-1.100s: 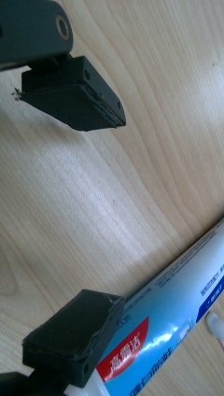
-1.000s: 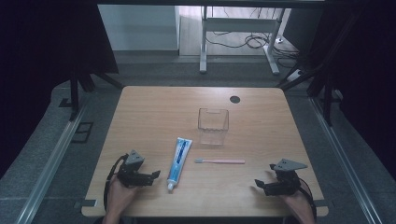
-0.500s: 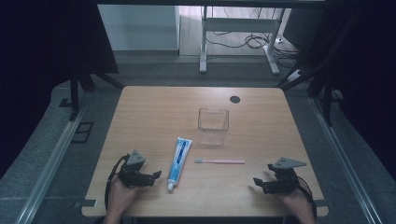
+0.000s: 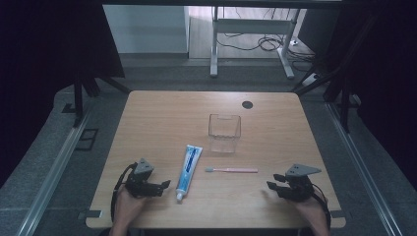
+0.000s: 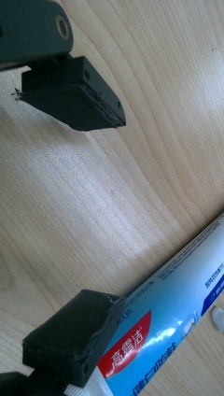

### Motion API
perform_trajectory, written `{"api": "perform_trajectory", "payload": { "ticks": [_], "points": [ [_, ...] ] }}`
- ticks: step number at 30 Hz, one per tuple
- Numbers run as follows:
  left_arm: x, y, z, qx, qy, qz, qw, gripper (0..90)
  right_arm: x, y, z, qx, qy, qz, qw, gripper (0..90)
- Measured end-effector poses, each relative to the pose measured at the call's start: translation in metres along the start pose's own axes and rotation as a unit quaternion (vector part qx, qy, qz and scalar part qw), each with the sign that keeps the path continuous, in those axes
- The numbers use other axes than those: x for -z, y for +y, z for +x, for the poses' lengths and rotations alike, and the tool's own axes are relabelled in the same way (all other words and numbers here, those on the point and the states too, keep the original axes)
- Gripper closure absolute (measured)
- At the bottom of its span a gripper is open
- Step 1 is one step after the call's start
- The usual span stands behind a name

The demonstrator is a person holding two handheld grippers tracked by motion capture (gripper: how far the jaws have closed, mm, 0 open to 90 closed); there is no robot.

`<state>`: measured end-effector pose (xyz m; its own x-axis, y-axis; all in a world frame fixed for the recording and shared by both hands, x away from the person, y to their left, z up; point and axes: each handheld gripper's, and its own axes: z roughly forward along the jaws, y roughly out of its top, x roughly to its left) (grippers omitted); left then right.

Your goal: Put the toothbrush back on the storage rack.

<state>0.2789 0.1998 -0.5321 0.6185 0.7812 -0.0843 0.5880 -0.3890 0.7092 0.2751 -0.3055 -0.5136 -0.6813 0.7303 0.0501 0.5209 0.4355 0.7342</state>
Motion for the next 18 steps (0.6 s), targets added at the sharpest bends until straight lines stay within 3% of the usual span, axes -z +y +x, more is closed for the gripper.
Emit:
{"api": "perform_trajectory", "payload": {
  "ticks": [11,18],
  "points": [
    [0.000,0.000,0.000,0.001,-0.001,-0.001,1.0000,13.0,-0.005,0.014,0.000,-0.025,0.021,-0.007,0.9994,77.2],
    [-0.001,0.000,-0.002,-0.006,0.001,0.001,1.0000,13.1,-0.011,0.024,0.001,-0.017,0.024,-0.004,0.9995,88.2]
  ]
}}
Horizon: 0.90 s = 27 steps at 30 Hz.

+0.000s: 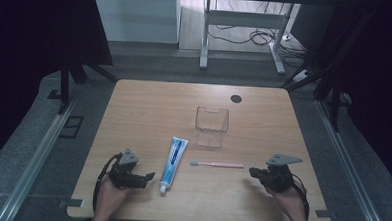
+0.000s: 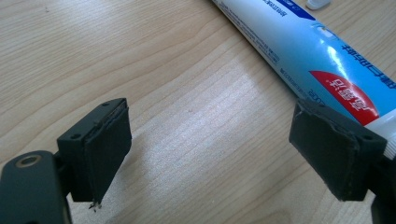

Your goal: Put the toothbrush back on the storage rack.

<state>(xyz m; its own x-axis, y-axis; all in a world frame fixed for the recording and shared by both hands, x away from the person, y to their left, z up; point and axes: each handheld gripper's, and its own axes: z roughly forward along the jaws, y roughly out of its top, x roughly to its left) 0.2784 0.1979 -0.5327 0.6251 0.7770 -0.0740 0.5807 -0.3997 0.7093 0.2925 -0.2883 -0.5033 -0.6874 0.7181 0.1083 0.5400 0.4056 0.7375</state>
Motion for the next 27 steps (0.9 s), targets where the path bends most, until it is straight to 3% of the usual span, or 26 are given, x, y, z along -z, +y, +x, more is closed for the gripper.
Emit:
{"api": "perform_trajectory", "payload": {
  "ticks": [10,27],
  "points": [
    [0.000,0.000,0.000,0.000,0.001,0.003,1.0000,13.3,-0.022,0.017,-0.004,0.001,0.012,0.016,0.9998,89.4],
    [-0.002,0.000,-0.002,-0.003,0.002,0.006,1.0000,13.5,-0.058,0.030,-0.018,-0.005,-0.012,0.038,0.9992,89.6]
  ]
}}
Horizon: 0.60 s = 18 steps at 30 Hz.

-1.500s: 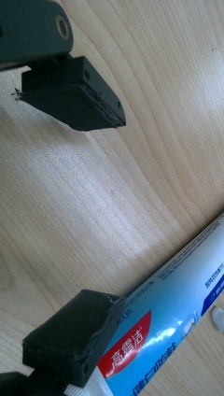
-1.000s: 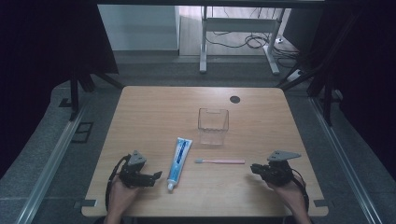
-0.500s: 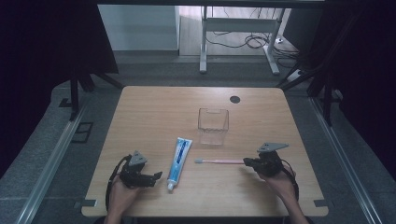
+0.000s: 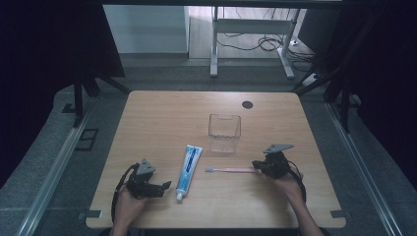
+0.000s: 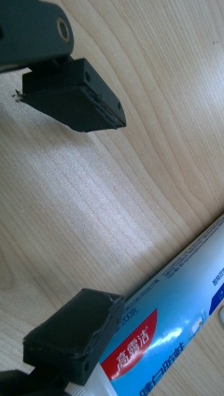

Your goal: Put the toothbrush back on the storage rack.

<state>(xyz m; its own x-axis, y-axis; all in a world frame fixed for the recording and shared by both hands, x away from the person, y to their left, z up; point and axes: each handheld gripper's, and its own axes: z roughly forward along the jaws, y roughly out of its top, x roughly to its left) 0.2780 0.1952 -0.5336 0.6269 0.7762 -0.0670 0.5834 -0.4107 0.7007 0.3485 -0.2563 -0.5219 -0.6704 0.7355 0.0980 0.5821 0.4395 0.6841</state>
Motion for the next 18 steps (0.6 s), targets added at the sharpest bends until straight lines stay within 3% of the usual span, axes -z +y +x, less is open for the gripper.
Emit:
{"api": "perform_trajectory", "payload": {
  "ticks": [8,18],
  "points": [
    [-0.001,0.000,-0.001,-0.004,-0.001,0.003,1.0000,13.6,-0.001,-0.003,-0.002,0.001,0.004,0.008,1.0000,88.8],
    [-0.002,0.001,-0.001,-0.005,-0.002,0.003,1.0000,13.6,0.005,-0.010,0.005,0.010,0.028,0.018,0.9994,87.9]
  ]
}}
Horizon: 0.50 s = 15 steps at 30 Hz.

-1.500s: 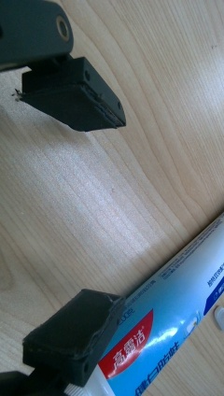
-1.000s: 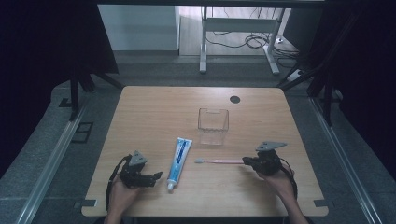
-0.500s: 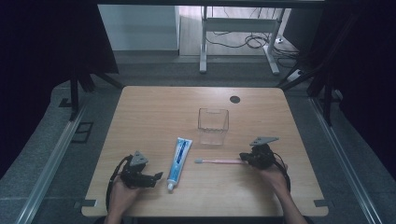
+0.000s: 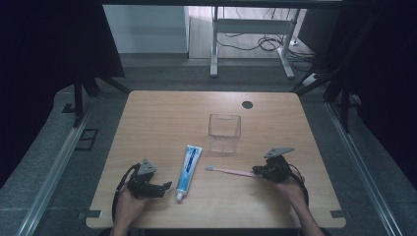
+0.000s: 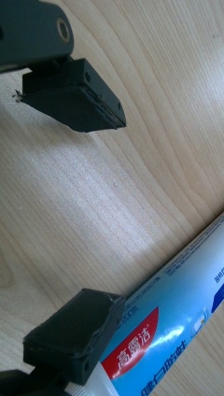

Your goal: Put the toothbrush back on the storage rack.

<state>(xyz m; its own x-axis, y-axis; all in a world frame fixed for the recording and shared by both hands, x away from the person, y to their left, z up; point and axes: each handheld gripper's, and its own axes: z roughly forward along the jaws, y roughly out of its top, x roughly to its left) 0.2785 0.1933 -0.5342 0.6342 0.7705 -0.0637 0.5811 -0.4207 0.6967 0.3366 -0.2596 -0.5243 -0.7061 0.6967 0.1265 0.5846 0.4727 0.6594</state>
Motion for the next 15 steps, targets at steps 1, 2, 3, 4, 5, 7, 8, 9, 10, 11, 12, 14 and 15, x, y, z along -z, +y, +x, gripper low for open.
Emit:
{"api": "perform_trajectory", "payload": {
  "ticks": [1,2,3,4,5,7,8,9,10,11,12,14,15],
  "points": [
    [0.000,0.000,0.000,0.000,0.000,0.000,1.0000,13.6,0.001,-0.001,0.001,0.001,0.003,0.001,1.0000,87.7],
    [0.000,0.000,0.000,0.000,0.000,0.000,1.0000,13.6,0.001,-0.001,0.001,0.001,0.003,0.001,1.0000,87.7],
    [0.000,0.000,0.000,0.000,0.000,0.000,1.0000,13.6,0.001,-0.003,0.004,0.004,0.006,0.005,1.0000,87.4],
    [0.000,0.000,0.000,0.000,0.000,-0.001,1.0000,13.6,0.002,-0.004,0.006,0.005,0.006,0.006,1.0000,87.4],
    [0.000,0.000,0.000,0.000,0.000,-0.001,1.0000,13.6,0.002,-0.004,0.006,0.005,0.006,0.006,1.0000,87.4],
    [0.000,0.000,0.000,0.000,0.000,-0.002,1.0000,13.6,0.004,-0.007,0.009,0.008,0.011,0.008,0.9999,87.2],
    [0.000,0.000,0.000,0.000,0.000,-0.003,1.0000,13.6,0.004,-0.007,0.010,0.011,0.013,0.008,0.9998,87.2],
    [0.000,0.000,0.000,-0.001,0.000,-0.003,1.0000,13.6,0.005,-0.008,0.012,0.011,0.014,0.009,0.9998,87.2],
    [0.000,0.000,0.000,-0.001,0.000,-0.003,1.0000,13.6,0.005,-0.008,0.012,0.011,0.014,0.009,0.9998,87.2],
    [0.001,0.000,0.000,-0.002,0.000,-0.003,1.0000,13.6,0.006,-0.011,0.015,0.014,0.018,0.012,0.9997,87.2],
    [0.001,0.000,0.000,-0.001,0.001,-0.004,1.0000,13.6,0.006,-0.012,0.017,0.013,0.019,0.014,0.9996,87.1],
    [0.001,0.000,0.000,-0.001,0.001,-0.004,1.0000,13.6,0.008,-0.016,0.019,0.017,0.021,0.015,0.9995,87.0],
    [0.001,0.000,0.000,-0.001,0.001,-0.004,1.0000,13.6,0.008,-0.017,0.021,0.016,0.024,0.014,0.9995,86.6]
  ]
}}
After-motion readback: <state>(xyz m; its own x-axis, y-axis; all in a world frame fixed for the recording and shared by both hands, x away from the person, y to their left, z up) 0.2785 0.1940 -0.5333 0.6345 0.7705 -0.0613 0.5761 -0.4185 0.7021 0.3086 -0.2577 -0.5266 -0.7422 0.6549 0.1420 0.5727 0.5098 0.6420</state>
